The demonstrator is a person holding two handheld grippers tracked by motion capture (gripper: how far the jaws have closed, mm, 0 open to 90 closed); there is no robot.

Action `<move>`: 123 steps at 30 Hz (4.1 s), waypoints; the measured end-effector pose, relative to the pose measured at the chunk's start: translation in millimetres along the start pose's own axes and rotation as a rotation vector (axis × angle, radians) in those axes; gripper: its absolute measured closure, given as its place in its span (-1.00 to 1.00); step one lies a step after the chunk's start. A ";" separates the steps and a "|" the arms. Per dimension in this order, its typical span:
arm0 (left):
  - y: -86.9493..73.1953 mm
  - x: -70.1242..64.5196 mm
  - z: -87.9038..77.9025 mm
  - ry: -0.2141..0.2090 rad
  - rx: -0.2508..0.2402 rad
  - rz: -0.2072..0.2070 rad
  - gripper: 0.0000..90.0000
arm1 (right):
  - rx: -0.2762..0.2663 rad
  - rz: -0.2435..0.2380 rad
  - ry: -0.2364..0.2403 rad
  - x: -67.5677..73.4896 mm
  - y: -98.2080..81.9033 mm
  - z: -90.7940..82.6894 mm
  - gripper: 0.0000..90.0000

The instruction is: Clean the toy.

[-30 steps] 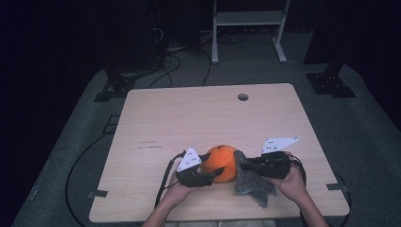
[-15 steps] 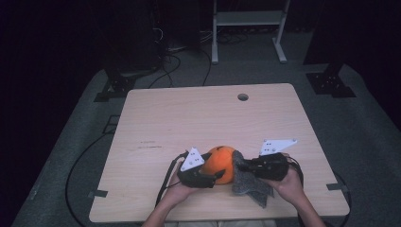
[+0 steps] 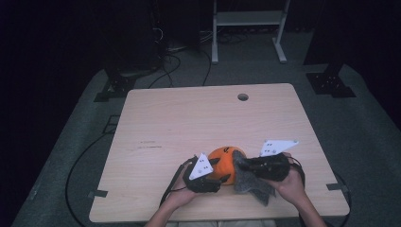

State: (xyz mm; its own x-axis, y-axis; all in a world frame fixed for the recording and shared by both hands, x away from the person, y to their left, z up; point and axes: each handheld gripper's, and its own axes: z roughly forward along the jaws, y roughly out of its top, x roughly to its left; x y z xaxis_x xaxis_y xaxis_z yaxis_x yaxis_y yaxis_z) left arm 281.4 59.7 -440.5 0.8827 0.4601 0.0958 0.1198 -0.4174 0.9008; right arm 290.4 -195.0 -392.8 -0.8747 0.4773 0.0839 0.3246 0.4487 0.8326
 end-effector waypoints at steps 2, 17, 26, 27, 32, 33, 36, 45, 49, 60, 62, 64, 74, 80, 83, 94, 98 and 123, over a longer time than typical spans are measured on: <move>-0.7 0.7 -1.4 0.007 0.001 0.007 -0.24 | 0.009 -0.043 0.016 7.6 3.5 3.3 0.78; 0.8 -5.9 5.1 0.055 0.027 0.060 -0.18 | 0.032 -0.077 -0.006 9.6 11.6 7.1 0.78; 6.4 -5.3 0.0 0.110 -0.018 0.074 -0.13 | 0.005 -0.018 -0.046 -3.0 4.7 -7.1 0.79; 8.7 -5.0 -3.2 0.130 -0.028 0.091 -0.12 | -0.003 -0.035 -0.049 -0.1 8.0 -5.8 0.79; 3.8 -2.4 -4.5 0.134 0.041 0.106 -0.15 | -0.008 0.020 -0.021 -10.6 4.2 9.1 0.79; 0.3 -2.4 -2.6 0.115 0.043 0.094 -0.17 | 0.031 0.027 -0.024 -12.8 0.3 15.3 0.79; 0.9 -4.0 -2.4 0.101 0.049 0.088 -0.18 | 0.009 0.019 -0.033 -7.5 4.2 12.8 0.79; 9.5 17.7 -26.8 0.026 -0.059 -0.029 -0.38 | 0.032 0.036 0.050 -7.6 -3.8 18.9 0.78; -5.1 20.8 -12.1 -0.023 0.047 -0.077 -0.38 | 0.055 0.028 0.094 -3.6 -2.2 15.2 0.78; -9.2 17.7 -17.6 -0.051 0.080 -0.031 -0.24 | 0.058 0.031 -0.007 -11.3 -5.0 9.0 0.77; -1.6 17.2 -20.4 -0.076 0.061 -0.016 -0.36 | 0.070 0.051 0.028 -12.4 -12.7 5.3 0.77; 10.2 17.0 -21.8 -0.081 0.017 -0.001 -0.50 | 0.076 0.044 0.063 -9.1 -16.5 5.6 0.77; 18.5 30.2 8.0 -0.152 0.136 -0.040 -0.63 | 0.043 0.074 0.090 -17.1 -21.4 -3.8 0.77; 10.7 25.9 7.7 -0.124 0.147 -0.049 -0.19 | 0.039 0.119 -0.001 -36.1 -35.3 -25.5 0.77; 14.4 20.4 6.1 -0.091 0.150 -0.024 0.01 | 0.043 0.139 -0.064 -45.2 -44.4 -35.7 0.74; 20.6 17.2 -1.5 -0.067 0.065 -0.053 0.20 | 0.038 0.213 -0.190 -73.3 -67.1 -49.2 0.19; 25.0 18.2 -3.4 -0.055 0.061 -0.043 0.21 | 0.019 0.227 -0.206 -76.8 -70.2 -49.2 0.09; 34.8 60.4 16.2 0.107 0.112 -0.039 -0.09 | -0.041 0.244 -0.160 -75.8 -68.4 -49.3 0.00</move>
State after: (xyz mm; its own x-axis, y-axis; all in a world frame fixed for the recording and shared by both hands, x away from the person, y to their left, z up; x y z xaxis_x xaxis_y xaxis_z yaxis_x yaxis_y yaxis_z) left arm 346.2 60.3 -410.2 0.8236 0.5560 0.1118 0.2081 -0.4797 0.8524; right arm 316.8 -299.1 -429.2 -0.7041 0.6815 0.1997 0.5005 0.2768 0.8203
